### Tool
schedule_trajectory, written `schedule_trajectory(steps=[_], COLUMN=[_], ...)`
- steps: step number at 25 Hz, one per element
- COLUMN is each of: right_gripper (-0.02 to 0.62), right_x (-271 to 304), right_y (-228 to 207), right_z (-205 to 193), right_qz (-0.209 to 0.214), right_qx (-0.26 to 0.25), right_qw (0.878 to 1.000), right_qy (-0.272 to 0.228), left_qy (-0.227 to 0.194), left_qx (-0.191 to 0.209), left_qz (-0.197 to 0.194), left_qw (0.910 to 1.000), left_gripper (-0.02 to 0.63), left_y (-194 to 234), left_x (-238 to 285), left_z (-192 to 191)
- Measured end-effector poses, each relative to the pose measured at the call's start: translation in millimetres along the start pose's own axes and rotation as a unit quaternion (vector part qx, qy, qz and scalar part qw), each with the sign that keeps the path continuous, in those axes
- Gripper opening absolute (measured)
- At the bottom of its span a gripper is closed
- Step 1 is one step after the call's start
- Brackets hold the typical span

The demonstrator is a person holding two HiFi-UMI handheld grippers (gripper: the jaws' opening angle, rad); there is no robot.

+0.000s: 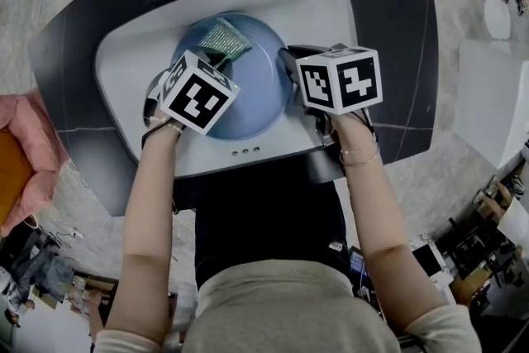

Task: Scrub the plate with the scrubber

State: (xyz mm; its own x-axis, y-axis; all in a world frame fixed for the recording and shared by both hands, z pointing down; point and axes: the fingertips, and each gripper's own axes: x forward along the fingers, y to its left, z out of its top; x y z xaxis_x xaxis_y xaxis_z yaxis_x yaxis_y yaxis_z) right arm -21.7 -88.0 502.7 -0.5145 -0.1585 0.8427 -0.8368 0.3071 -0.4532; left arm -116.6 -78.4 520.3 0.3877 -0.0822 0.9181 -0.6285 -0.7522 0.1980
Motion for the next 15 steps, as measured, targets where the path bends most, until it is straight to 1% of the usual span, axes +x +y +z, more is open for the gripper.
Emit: schedule_trajectory(steps=[3, 7, 15], right_gripper=[0.046, 0.048, 0.049], right_x=[-1, -2, -6], right_y=[1, 3, 3], right_z=[1, 2, 0], right_qz=[0.002, 0.005, 0.009], right_qx=[-0.002, -0.007, -0.001], right_qw=[1.000, 1.000, 1.000], right_qy=[-0.001, 0.000, -0.005], left_qy=[0.016, 0.026, 0.058], left_qx=[0.003, 0.003, 0.040], left_qz=[0.012, 0.013, 0.010], left_qw=[0.9998, 0.9996, 0.9975], left_gripper=[0.051, 0.051, 0.051], left_y=[6, 6, -10], left_x=[-4, -8, -16], left_z=[-12, -20, -41])
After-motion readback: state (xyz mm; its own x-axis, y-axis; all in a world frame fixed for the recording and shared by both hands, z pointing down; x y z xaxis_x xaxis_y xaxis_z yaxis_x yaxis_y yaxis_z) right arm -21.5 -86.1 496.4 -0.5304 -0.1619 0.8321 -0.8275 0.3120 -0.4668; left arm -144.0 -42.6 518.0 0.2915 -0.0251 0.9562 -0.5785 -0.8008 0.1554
